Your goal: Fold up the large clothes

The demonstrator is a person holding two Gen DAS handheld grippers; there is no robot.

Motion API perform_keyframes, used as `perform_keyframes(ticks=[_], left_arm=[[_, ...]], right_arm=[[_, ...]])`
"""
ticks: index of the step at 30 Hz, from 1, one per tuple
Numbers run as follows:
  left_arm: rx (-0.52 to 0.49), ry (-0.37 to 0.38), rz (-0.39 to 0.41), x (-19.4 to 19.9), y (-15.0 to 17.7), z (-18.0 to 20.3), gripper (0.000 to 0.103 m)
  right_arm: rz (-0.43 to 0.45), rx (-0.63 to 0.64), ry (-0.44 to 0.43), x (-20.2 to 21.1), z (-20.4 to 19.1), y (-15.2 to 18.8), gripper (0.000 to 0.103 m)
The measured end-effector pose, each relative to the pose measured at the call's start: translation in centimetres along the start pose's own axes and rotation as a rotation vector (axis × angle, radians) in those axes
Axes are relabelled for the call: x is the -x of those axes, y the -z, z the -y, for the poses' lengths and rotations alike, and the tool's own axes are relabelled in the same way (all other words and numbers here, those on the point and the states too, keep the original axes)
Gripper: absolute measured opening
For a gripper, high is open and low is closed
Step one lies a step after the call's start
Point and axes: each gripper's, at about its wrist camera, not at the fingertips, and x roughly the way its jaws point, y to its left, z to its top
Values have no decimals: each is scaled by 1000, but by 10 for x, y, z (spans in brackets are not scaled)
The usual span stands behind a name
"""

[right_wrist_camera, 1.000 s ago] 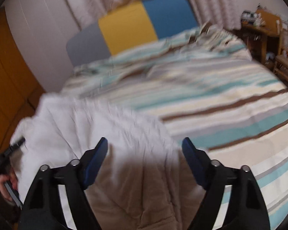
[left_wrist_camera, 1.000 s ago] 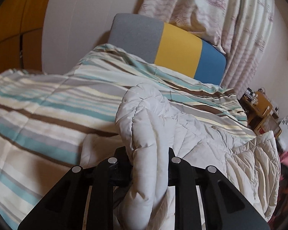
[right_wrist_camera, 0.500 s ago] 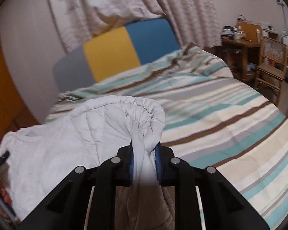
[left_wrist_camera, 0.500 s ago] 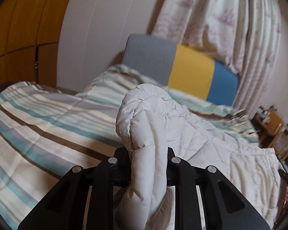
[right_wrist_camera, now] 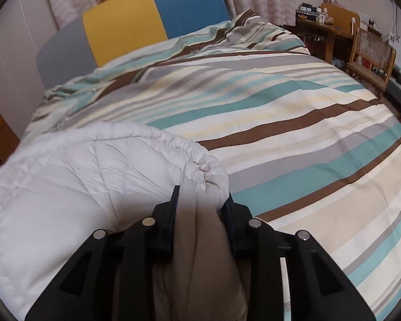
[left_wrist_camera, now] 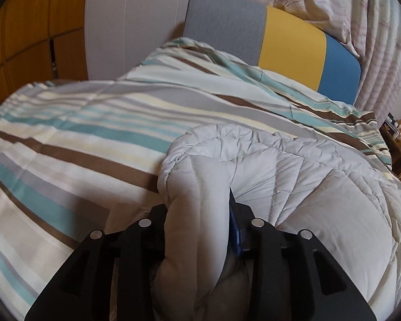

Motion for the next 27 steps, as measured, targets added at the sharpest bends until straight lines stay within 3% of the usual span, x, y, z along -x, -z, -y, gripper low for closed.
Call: perform_keyframes(ticks=[4,6,8,10,14,18,21,23,27], left_arm=[[-19,-14,-16,3,0,5,45],[-43,-56,-5,18,-4,12,65],[-61,-91,78,45,-7,17,78],[-50,-104,190,79,-8,24,83],[-72,-3,290,120,-14,59,84],[-237,30,229,105,-14,120,84],[-331,-6,192,76,-5,145,84],[-385,-27,128,48,6,156,84],[-366,-17,97,18,27,150,89]], right_arm=[[19,63,83,0,-15,3,32],[27,77,102,1,-17,5,32],[28,72,97,0,-15,5,33],[30,66,93,2,-14,5,36],[37,71,103,3,-16,5,37],[39,64,97,5,-14,5,38],[40,62,98,5,-14,5,39],[41,62,101,6,-15,6,40],[54,64,105,8,-16,7,48]])
